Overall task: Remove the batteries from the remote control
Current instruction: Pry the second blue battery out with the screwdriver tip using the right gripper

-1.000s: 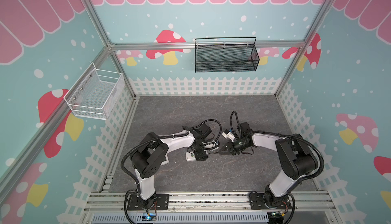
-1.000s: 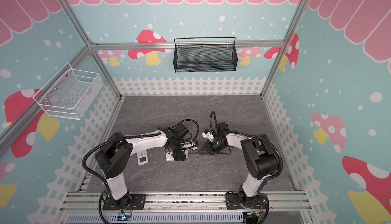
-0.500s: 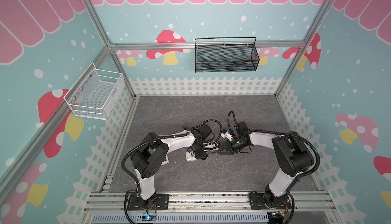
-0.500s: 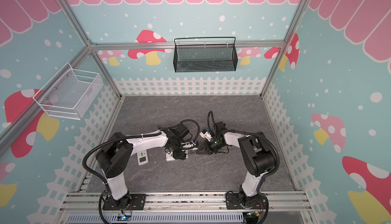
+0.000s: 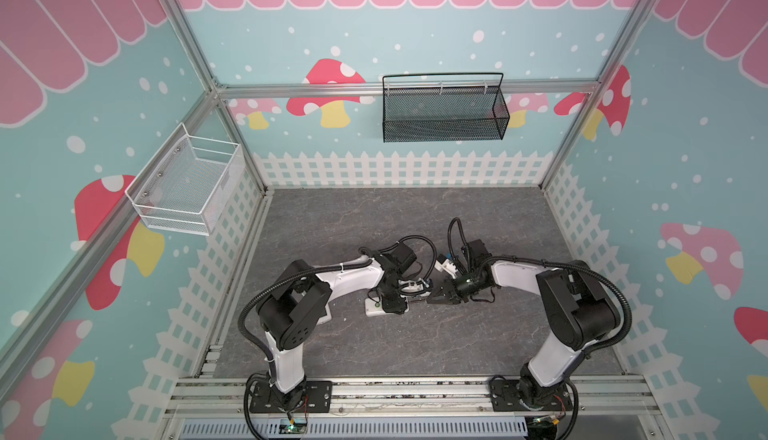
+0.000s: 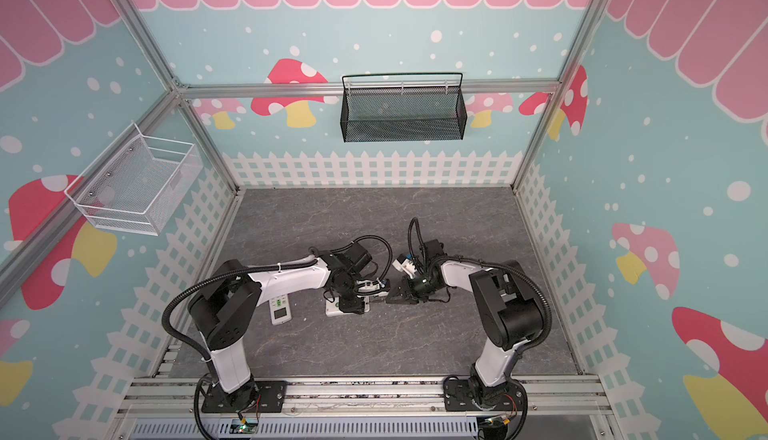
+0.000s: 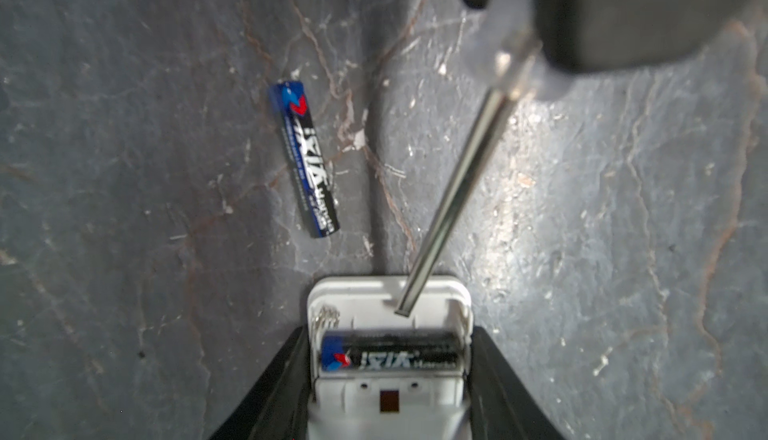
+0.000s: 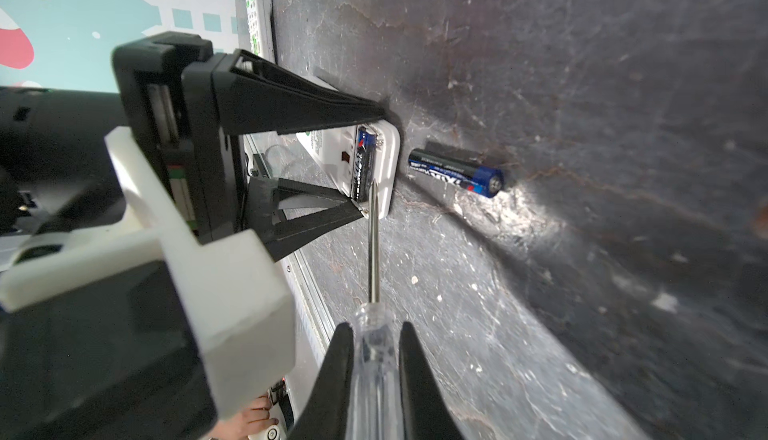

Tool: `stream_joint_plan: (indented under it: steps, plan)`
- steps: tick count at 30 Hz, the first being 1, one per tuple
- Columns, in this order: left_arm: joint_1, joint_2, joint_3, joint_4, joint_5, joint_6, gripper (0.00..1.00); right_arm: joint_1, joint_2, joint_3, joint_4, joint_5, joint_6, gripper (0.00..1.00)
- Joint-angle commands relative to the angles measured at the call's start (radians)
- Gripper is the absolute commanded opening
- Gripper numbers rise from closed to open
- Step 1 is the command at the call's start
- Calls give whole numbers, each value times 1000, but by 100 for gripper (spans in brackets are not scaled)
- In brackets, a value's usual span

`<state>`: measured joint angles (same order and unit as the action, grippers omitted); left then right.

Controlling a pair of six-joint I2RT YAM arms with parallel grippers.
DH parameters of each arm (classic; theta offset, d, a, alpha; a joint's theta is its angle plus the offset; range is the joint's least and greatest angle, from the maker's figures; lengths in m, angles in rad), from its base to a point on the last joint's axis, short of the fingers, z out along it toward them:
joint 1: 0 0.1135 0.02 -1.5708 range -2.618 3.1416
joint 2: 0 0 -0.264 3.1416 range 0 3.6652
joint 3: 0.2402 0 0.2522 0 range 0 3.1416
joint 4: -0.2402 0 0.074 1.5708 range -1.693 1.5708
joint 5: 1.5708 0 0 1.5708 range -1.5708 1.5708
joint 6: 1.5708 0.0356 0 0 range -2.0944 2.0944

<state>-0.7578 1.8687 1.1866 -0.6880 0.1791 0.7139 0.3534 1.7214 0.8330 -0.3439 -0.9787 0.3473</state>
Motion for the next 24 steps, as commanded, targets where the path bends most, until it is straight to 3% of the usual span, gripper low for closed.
stream_joint_plan:
  steps: [1,15,24]
  plan:
    - [-20,28,15,-57,36,27,49,6,-11,-16,-13,23,-19,0]
    - [-29,20,2,-57,34,33,49,39,65,43,-34,26,-39,0]
    - [-29,5,-4,-53,26,31,54,33,30,31,-36,28,-41,0]
